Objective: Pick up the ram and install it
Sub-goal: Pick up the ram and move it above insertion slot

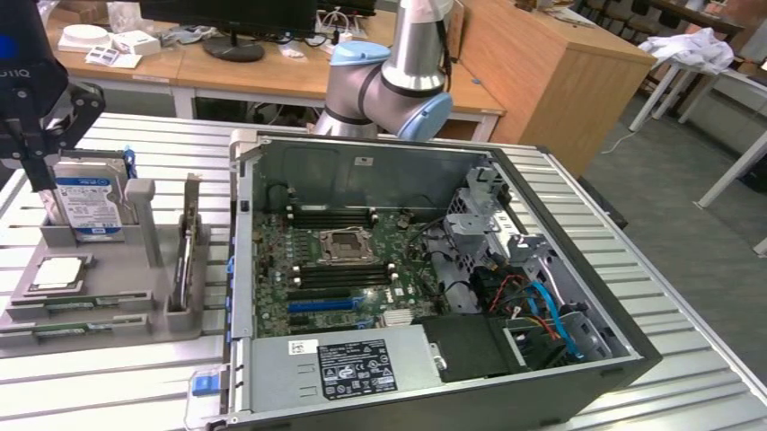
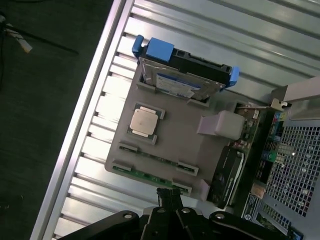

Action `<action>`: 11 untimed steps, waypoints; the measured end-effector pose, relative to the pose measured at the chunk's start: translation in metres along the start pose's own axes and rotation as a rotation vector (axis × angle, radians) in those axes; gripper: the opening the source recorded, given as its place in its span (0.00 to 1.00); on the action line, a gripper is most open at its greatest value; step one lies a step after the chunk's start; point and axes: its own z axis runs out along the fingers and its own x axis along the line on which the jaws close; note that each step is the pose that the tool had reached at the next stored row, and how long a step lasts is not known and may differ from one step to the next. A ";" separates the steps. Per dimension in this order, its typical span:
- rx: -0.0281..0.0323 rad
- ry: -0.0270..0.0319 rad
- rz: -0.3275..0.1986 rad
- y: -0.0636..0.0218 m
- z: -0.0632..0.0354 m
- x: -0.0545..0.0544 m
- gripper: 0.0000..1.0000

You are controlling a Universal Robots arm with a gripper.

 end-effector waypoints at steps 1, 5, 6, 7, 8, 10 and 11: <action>0.0002 0.0006 -0.011 0.0000 0.0000 0.000 0.10; 0.0002 0.0027 -0.059 0.0000 0.0000 0.000 0.10; 0.0003 0.0032 -0.071 0.0000 0.0000 0.000 0.10; 0.0002 0.0036 -0.082 0.0000 0.0000 0.000 0.10; 0.0002 0.0042 -0.094 0.0000 0.0000 0.000 0.10; 0.0000 0.0051 -0.117 0.0000 0.0001 0.000 0.10; 0.0000 0.0056 -0.129 0.0000 0.0001 0.000 0.10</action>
